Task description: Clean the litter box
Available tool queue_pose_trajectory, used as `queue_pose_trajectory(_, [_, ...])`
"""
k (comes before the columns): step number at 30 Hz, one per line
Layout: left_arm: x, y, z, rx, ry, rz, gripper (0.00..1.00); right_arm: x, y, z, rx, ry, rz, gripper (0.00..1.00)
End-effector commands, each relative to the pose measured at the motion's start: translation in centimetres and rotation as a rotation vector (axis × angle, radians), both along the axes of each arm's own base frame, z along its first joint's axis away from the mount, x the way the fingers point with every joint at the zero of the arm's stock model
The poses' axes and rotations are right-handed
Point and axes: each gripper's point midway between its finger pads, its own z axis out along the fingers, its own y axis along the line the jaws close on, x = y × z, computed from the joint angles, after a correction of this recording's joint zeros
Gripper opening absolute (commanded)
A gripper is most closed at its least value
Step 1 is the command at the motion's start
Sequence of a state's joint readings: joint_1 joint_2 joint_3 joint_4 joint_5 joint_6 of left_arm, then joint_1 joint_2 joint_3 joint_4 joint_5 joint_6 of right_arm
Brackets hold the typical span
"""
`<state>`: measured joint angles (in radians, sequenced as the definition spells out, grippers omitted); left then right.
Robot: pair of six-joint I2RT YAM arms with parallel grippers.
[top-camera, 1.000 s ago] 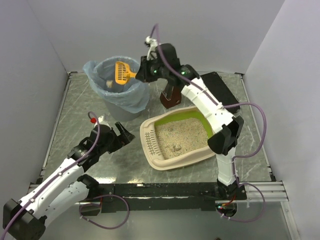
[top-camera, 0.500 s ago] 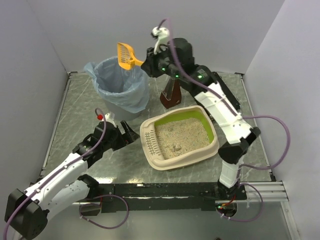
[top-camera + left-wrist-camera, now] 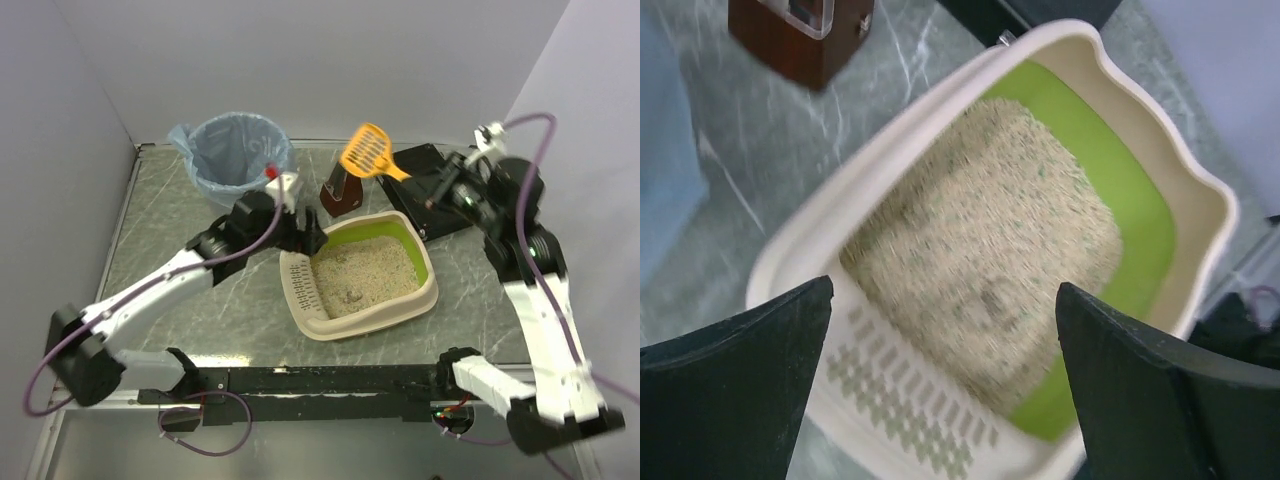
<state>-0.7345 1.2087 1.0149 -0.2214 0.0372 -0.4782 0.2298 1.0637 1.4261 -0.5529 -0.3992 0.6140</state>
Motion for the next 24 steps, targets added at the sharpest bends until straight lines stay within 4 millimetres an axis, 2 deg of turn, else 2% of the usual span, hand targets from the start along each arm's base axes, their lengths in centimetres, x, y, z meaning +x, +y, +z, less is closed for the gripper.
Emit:
queue_pose_trajectory(1, [3.1, -3.2, 1.2, 0.125, -0.158, -0.158, 0.97, -2.5, -6.3, -2.4, -0.077, 0.015, -0.29, 0.0])
queue_pose_trajectory(2, [3.6, -3.7, 1.0, 0.148, -0.158, -0.176, 0.97, -2.9, -7.1, -3.4, -0.089, 0.041, -0.332, 0.0])
queue_pose_trajectory(3, [4.7, -4.8, 0.4, 0.173, -0.147, -0.194, 0.97, -3.2, -7.7, -5.7, -0.108, 0.096, -0.36, 0.0])
queue_pose_trajectory(5, [5.9, -5.1, -1.0, 0.251, -0.136, -0.205, 0.97, -4.8, -8.9, -7.8, -0.121, 0.146, -0.415, 0.0])
queue_pose_trajectory(6, [6.9, -5.7, -2.1, 0.288, -0.13, -0.214, 0.97, -5.2, -9.3, -9.6, -0.136, 0.187, -0.43, 0.0])
queue_pose_trajectory(10, [7.6, -6.6, -4.8, 0.372, -0.099, -0.29, 0.97, -8.3, -11.2, -13.2, -0.228, 0.297, -0.487, 0.0])
queue_pose_trajectory(14, [8.3, -6.9, -6.6, 0.42, -0.117, -0.328, 0.98, -9.4, -11.1, -15.2, -0.295, 0.358, -0.437, 0.0])
queue_pose_trajectory(18, [9.4, -7.7, -8.3, 0.461, -0.096, -0.348, 0.96, -9.8, -8.7, -16.2, -0.276, 0.37, -0.281, 0.0])
queue_pose_trajectory(20, [9.7, -8.3, -8.5, 0.463, -0.105, -0.369, 0.94, -9.8, -8.1, -16.3, -0.268, 0.37, -0.238, 0.0])
queue_pose_trajectory(21, [9.6, -8.6, -9.4, 0.475, -0.097, -0.401, 0.93, -9.7, -7.7, -16.4, -0.263, 0.377, -0.217, 0.0])
queue_pose_trajectory(23, [9.7, -9.3, -9.6, 0.476, -0.11, -0.437, 0.91, -9.6, -7.2, -16.7, -0.258, 0.385, -0.188, 0.0])
queue_pose_trajectory(24, [9.7, -9.6, -10.6, 0.488, -0.109, -0.469, 0.91, -9.1, -7.1, -17.3, -0.257, 0.386, -0.183, 0.0])
